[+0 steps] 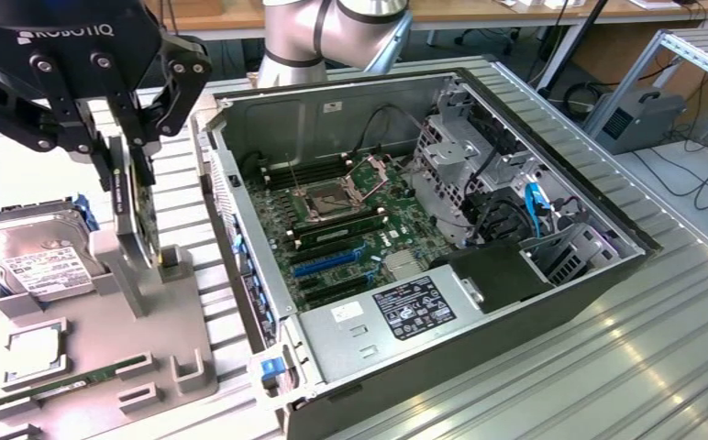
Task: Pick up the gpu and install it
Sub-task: 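Pick up the gpu and move the gpu toward the slot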
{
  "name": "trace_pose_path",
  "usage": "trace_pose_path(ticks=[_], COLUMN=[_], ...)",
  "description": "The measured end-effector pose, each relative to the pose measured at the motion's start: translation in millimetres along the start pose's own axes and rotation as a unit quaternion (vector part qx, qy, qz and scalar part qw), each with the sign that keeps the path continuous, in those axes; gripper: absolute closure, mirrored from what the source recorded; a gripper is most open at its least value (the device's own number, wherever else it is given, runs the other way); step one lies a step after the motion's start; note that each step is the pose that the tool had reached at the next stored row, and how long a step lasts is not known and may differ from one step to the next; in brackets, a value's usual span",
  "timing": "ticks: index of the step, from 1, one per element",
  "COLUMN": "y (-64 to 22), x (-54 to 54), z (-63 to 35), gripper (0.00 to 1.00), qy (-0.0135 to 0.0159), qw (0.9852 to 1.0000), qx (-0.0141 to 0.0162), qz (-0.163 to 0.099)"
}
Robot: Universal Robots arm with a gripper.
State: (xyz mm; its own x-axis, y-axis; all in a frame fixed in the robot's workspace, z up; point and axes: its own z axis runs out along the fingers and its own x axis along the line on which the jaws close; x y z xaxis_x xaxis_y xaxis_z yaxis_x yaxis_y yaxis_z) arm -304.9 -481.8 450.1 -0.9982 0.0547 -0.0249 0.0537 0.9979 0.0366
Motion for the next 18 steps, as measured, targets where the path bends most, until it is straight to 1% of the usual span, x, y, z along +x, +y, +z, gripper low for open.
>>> trace_pose_path(ticks=[3,9,11,18], y=[0.1,1.3,1.9,3.1], x=[-2.9,-24.8,-34.6,-57.0], z=[0.2,0.8,1.1,1.7], gripper=[0.73,0.73,0.73,0.73], qy=[-0.0001,-0.0001,-0.0001,-0.0001], qw=[1.0000,1.0000,1.0000,1.0000], qx=[0.0000,-0.0001,-0.0001,-0.0001], qz=[0.000,0.000,0.000,0.000])
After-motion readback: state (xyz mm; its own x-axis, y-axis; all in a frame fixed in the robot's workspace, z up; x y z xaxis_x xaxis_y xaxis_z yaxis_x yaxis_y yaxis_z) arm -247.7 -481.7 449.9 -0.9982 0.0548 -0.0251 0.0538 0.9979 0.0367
